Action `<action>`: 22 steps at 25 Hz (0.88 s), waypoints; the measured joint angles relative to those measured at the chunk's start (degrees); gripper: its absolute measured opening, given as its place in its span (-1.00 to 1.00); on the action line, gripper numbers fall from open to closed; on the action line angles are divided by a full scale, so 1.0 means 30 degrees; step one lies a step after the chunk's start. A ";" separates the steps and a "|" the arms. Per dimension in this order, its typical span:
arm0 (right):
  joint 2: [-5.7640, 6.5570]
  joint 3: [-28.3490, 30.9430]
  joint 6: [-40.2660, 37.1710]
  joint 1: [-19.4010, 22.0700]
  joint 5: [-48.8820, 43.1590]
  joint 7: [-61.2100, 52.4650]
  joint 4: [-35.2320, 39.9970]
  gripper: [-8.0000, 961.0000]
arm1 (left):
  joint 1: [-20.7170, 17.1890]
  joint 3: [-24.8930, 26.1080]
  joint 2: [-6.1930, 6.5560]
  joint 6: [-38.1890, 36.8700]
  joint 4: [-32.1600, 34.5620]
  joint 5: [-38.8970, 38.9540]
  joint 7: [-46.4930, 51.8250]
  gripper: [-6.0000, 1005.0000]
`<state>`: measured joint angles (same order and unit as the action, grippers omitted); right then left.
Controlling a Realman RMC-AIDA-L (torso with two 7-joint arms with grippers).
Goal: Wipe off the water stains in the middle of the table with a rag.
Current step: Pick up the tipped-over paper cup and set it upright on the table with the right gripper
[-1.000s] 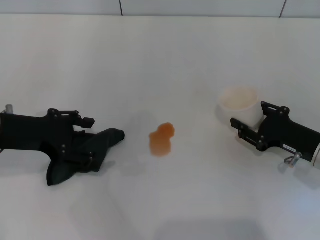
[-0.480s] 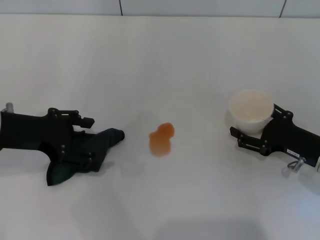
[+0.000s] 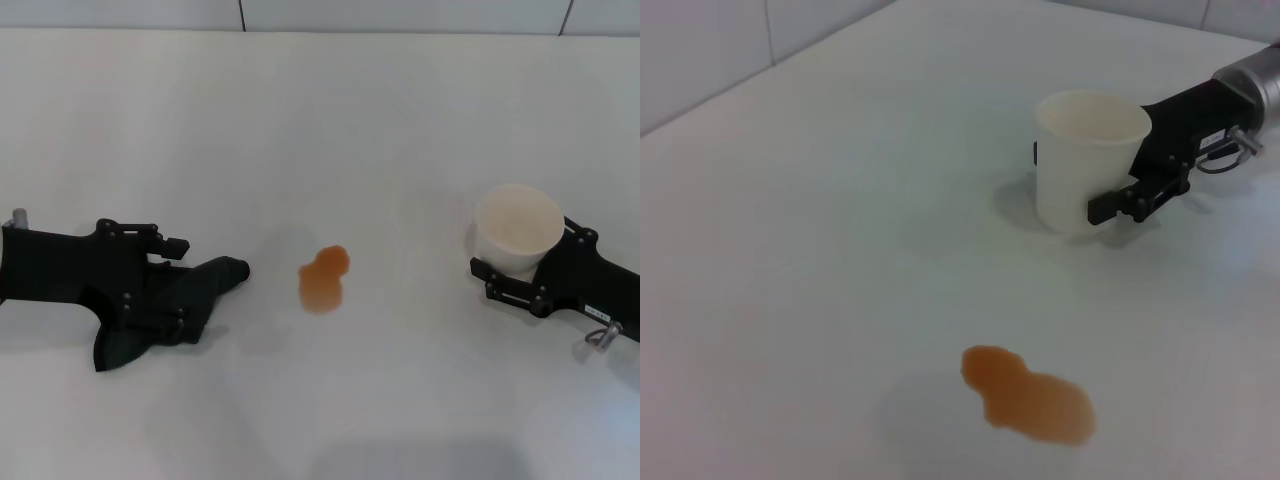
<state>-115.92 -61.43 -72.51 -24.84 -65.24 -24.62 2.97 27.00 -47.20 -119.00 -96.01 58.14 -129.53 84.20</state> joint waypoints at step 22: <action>0.0291 -0.0113 -0.1460 0.1438 -0.0086 -0.0015 0.0622 0.80 | -0.0499 0.0130 0.0001 0.0128 0.0016 0.0190 -0.0088 0.47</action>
<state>-115.05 -61.77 -76.89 -20.53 -65.50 -24.67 4.84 25.51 -46.81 -119.00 -95.62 58.19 -128.96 83.94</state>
